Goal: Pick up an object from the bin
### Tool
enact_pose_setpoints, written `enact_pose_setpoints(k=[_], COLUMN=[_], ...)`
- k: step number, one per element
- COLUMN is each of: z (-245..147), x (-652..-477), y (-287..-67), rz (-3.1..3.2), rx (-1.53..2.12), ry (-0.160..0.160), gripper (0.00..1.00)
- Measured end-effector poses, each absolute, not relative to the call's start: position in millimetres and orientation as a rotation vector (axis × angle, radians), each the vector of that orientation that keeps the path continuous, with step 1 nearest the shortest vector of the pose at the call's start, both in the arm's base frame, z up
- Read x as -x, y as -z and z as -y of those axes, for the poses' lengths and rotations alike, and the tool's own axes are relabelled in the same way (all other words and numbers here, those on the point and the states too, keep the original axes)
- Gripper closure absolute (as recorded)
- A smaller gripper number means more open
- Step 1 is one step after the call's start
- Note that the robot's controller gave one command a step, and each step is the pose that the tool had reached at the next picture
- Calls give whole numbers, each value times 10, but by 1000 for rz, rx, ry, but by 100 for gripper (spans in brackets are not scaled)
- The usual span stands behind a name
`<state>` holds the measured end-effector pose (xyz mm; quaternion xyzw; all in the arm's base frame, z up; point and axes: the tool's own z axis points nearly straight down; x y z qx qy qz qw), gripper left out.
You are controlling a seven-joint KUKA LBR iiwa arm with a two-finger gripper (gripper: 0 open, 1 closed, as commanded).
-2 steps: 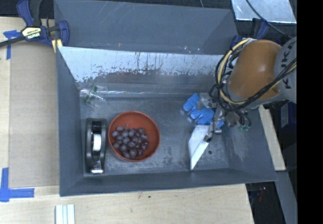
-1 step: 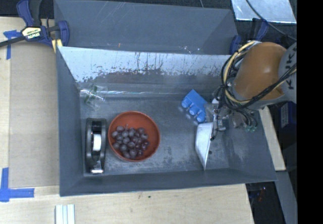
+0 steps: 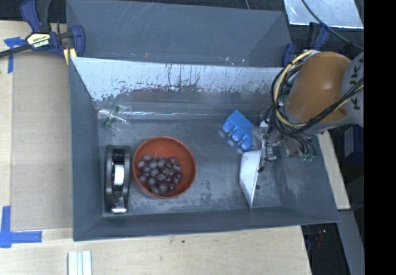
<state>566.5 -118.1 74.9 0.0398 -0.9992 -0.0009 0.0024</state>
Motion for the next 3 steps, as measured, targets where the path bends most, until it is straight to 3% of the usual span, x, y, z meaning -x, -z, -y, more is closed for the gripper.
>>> enact_pose_setpoints(k=[1,3], z=[1236,1216], x=[-5609,-5733], y=[-779,-1291], rz=[3087,3141], rx=[504,132], ry=[15,3], gripper=[100,100])
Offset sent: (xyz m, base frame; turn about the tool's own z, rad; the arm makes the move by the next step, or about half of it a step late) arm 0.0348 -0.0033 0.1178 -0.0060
